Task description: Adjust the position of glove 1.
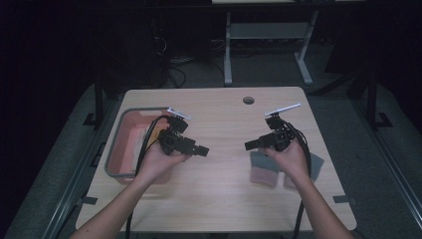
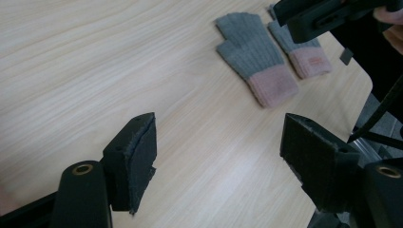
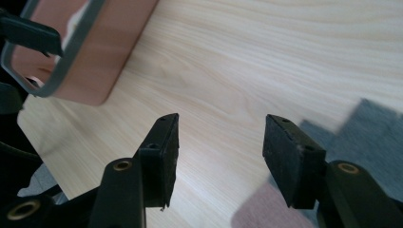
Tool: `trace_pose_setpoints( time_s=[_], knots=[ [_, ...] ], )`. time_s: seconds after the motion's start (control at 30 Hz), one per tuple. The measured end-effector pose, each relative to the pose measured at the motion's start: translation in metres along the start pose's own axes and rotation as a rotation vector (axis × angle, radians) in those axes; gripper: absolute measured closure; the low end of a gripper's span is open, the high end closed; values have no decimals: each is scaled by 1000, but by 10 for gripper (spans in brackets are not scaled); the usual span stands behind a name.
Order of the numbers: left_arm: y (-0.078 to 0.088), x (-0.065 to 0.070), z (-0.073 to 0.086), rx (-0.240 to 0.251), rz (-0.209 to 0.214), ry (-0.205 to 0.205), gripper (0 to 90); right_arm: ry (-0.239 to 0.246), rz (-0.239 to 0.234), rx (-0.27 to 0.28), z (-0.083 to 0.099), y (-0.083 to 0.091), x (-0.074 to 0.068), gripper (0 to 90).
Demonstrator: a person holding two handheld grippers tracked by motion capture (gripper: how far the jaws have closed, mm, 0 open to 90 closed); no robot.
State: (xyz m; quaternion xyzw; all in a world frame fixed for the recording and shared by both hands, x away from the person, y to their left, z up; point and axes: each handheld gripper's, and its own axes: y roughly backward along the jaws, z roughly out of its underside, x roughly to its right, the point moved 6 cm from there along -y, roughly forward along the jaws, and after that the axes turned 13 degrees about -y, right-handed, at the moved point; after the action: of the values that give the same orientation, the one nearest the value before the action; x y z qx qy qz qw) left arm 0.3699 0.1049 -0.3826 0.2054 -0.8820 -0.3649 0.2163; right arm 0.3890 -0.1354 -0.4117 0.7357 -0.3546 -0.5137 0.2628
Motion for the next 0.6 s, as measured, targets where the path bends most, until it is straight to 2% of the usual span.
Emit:
trace_pose_setpoints(
  time_s=[0.2,0.6],
  knots=[
    [-5,5,-4,13,5,-5,266,-14,23,11,5,7,14,451],
    [-19,19,-9,-2,12,-30,230,-43,61,36,19,27,41,443]
  ],
)
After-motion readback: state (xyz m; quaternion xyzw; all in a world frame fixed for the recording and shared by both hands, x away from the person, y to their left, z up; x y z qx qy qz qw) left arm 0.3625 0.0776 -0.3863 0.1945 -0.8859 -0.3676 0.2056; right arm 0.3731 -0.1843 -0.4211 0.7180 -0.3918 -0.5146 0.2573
